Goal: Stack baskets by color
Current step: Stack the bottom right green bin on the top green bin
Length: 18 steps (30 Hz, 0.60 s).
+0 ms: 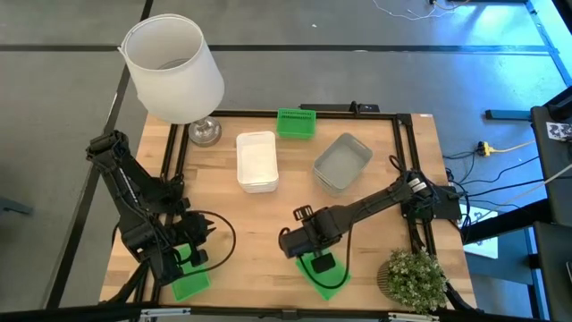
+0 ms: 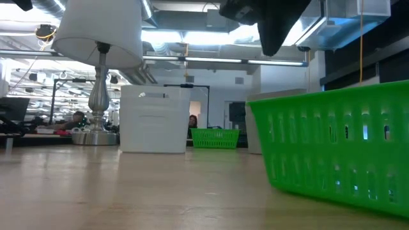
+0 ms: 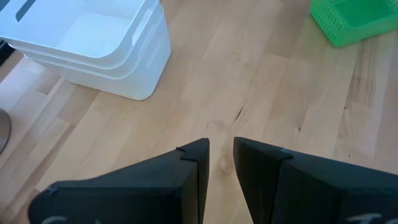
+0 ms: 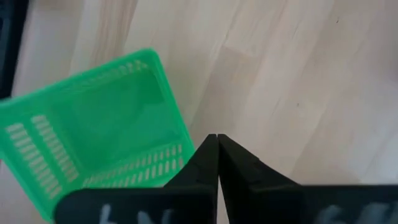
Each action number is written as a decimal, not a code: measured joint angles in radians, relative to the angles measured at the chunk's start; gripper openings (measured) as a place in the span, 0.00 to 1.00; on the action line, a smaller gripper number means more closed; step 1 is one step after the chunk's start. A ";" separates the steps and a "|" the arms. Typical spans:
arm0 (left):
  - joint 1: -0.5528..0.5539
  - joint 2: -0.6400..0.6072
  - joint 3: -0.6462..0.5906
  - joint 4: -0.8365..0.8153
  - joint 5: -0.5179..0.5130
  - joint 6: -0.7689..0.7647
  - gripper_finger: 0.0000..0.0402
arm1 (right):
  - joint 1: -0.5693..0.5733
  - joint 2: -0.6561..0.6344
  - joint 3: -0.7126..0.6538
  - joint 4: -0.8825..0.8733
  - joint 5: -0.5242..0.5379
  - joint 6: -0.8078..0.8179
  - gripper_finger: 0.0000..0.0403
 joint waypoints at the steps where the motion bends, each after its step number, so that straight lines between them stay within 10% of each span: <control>1: 0.000 0.000 0.000 0.000 0.000 0.000 0.16 | 0.000 0.000 0.000 0.010 -0.002 0.011 0.03; 18: 0.000 0.000 0.000 0.000 0.023 0.001 0.16 | 0.003 0.002 -0.138 0.167 -0.078 -0.092 0.25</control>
